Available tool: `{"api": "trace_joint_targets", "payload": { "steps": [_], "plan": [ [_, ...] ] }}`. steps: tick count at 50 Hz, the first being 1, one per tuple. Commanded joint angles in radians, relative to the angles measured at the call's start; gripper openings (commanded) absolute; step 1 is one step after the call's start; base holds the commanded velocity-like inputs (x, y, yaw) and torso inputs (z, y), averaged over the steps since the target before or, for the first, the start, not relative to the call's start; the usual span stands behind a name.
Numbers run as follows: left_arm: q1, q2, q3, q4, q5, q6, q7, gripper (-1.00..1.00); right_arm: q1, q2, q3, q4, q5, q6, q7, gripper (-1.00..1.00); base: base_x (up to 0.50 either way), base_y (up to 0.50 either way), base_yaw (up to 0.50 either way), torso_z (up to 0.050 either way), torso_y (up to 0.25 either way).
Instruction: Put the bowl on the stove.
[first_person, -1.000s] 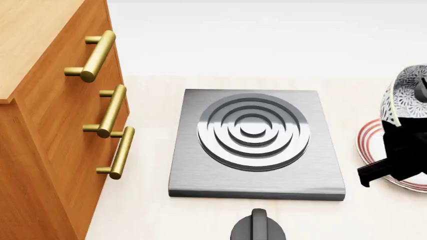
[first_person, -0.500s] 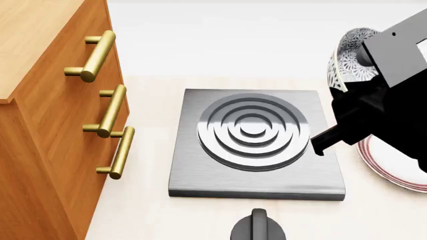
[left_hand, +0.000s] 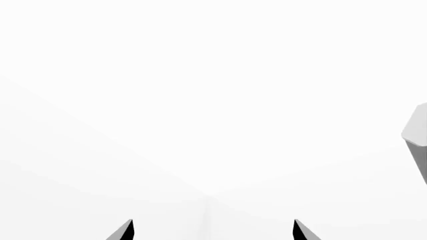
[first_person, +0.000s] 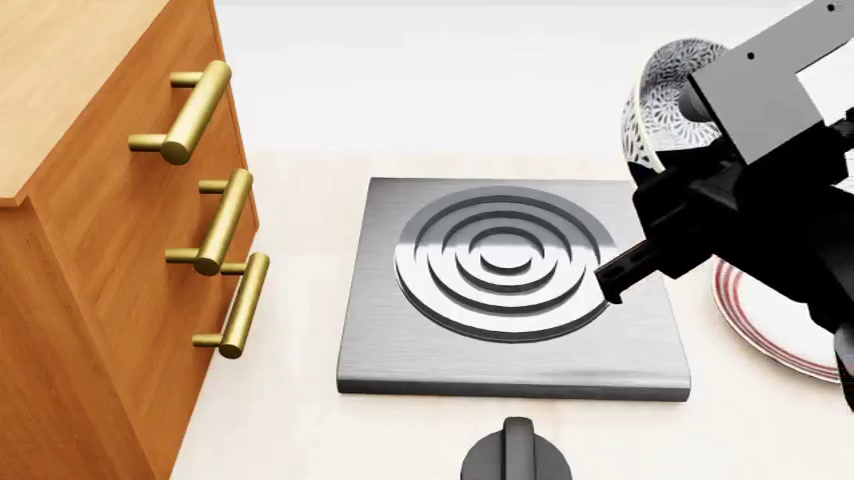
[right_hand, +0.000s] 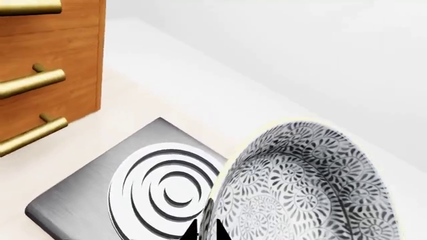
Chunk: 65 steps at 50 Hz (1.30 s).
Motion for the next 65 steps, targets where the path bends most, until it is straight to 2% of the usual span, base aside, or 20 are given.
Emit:
{"api": "trace_joint_targets", "payload": {
  "steps": [1,12,19,39,52,65],
  "plan": [
    [0.0,-0.002,-0.001,0.001,-0.003,0.004,-0.002,1.0,0.103,-0.095,-0.096,0.226,-0.092,-0.127,-0.084,-1.0,0.0,0.0,0.0,0.0,0.0],
    [0.0,-0.004,0.0,-0.003,-0.002,0.006,-0.001,1.0,0.222,-0.263,-0.164,0.683,-0.179,-0.38,-0.179,-1.0,0.0,0.0,0.0,0.0,0.001],
    [-0.003,-0.004,0.008,-0.008,0.004,0.002,-0.002,1.0,0.384,-0.443,-0.174,1.234,-0.233,-0.672,-0.226,-1.0,0.0,0.0,0.0,0.0,0.0],
    [-0.004,-0.017,0.006,-0.004,-0.006,0.003,-0.015,1.0,0.369,-0.544,0.039,1.242,-0.443,-0.621,-0.232,-1.0,0.0,0.0,0.0,0.0,0.001],
    [0.0,-0.023,0.012,-0.005,-0.013,-0.002,-0.022,1.0,0.355,-0.563,0.125,1.242,-0.476,-0.585,-0.216,-1.0,0.0,0.0,0.0,0.0,0.0],
    [-0.036,-0.028,0.029,-0.03,0.014,-0.03,-0.108,1.0,0.349,-0.577,0.17,1.242,-0.485,-0.565,-0.208,-1.0,0.0,0.0,0.0,0.0,0.001]
  ]
}}
